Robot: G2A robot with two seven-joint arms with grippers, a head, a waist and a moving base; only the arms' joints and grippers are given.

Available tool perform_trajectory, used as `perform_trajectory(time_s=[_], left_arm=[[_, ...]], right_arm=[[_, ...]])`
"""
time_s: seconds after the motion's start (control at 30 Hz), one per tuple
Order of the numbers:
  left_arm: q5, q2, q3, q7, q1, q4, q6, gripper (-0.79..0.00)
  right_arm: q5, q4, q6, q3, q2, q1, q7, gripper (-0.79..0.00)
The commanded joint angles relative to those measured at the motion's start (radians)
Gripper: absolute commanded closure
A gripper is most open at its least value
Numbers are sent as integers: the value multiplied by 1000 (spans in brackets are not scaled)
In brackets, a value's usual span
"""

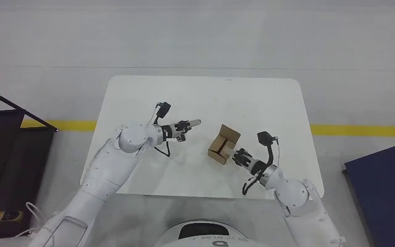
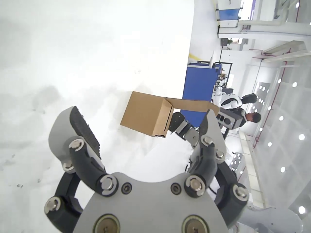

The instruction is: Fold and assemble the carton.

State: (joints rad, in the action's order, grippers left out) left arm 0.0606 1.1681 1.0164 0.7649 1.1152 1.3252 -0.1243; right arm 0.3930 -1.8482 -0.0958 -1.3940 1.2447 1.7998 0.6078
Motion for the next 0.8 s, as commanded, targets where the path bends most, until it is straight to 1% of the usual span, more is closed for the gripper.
perform_trajectory(time_s=[0.0, 0.1, 0.2, 0.27, 0.3, 0.33, 0.37, 0.47, 0.6, 0.67, 0.73, 0.77], left_arm=[[5, 16, -42, -19, -38, -52, 1, -785], [19, 41, -101, -35, -86, -110, 4, -785], [29, 66, -160, -30, -135, -165, 9, -785], [36, 85, -197, -24, -170, -204, 17, -785], [42, 95, -215, -25, -187, -224, 20, -785], [48, 106, -232, -26, -204, -243, 23, -785], [56, 116, -248, -27, -220, -260, 26, -785], [81, 146, -288, -24, -263, -310, 35, -785], [105, 175, -321, -6, -304, -371, 50, -785], [106, 185, -332, 13, -324, -399, 58, -785], [107, 192, -338, 37, -339, -422, 71, -785], [104, 195, -341, 54, -345, -433, 78, -785]], right_arm=[[35, -5, -7, -1, -3, 11, -5, -646], [176, -27, -4, 21, -10, 35, -16, -677], [339, -66, 17, 69, -15, 51, 5, -751], [431, -96, 40, 103, -17, 56, 10, -754], [501, -108, 69, 118, -17, 56, 4, -748], [572, -117, 104, 136, -17, 56, -8, -717], [629, -123, 133, 158, -16, 55, -15, -705], [753, -117, 202, 218, -12, 39, -18, -690], [806, -74, 270, 269, -3, 0, -25, -656], [821, -48, 311, 288, 2, -23, -34, -600], [801, -25, 358, 289, 9, -44, -62, -563], [801, -11, 375, 289, 11, -52, -75, -526]])
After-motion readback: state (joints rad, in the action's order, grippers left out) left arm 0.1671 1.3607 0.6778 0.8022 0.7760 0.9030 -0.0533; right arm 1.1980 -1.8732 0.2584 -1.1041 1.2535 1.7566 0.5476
